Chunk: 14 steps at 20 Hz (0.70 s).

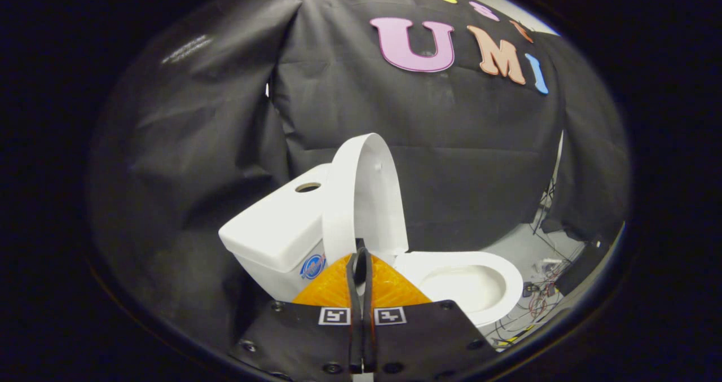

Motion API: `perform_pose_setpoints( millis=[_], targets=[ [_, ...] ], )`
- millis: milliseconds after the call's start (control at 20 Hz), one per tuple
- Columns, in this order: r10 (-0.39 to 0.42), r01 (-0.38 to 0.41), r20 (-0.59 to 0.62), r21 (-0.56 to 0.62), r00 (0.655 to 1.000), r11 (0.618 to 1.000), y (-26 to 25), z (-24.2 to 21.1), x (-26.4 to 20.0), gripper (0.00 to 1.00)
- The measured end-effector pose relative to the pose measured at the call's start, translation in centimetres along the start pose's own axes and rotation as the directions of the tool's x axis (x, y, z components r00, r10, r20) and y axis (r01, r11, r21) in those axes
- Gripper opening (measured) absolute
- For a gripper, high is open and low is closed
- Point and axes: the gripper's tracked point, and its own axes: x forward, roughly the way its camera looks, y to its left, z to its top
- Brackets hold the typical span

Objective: Open the toilet lid.

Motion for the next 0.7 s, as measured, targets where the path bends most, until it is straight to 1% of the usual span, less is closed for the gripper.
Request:
perform_pose_setpoints(
  millis=[50, 150, 250, 300, 400, 450, 500, 650, 700],
  targets=[
    [0.010, -0.010, 0.001, 0.000, 1.000, 1.000, 0.3, 0.0, 0.1, 0.01],
    [0.033, -0.033, 0.005, 0.004, 0.999, 0.999, 1.3, 0.0, 0.3, 0.05],
    [0.013, -0.013, 0.010, 0.022, 1.000, 1.000, 1.3, -0.2, 0.3, 0.08],
    [0.063, -0.063, 0.013, 0.025, 0.998, 0.998, 2.4, -0.1, -0.1, 0.10],
    [0.097, -0.098, 0.023, 0.018, 0.995, 0.995, 3.5, -0.1, -0.2, 0.32],
    [0.117, -0.117, 0.032, -0.006, 0.993, 0.993, 3.9, 0.3, -0.4, 0.43],
    [0.160, -0.159, 0.043, -0.025, 0.986, 0.987, 4.9, 0.4, -0.6, 0.56],
    [0.181, -0.173, 0.085, -0.099, 0.980, 0.980, 5.4, 2.2, -2.1, 0.94],
    [0.187, -0.172, 0.109, -0.129, 0.976, 0.977, 5.4, 3.1, -2.9, 0.93]
  ],
)
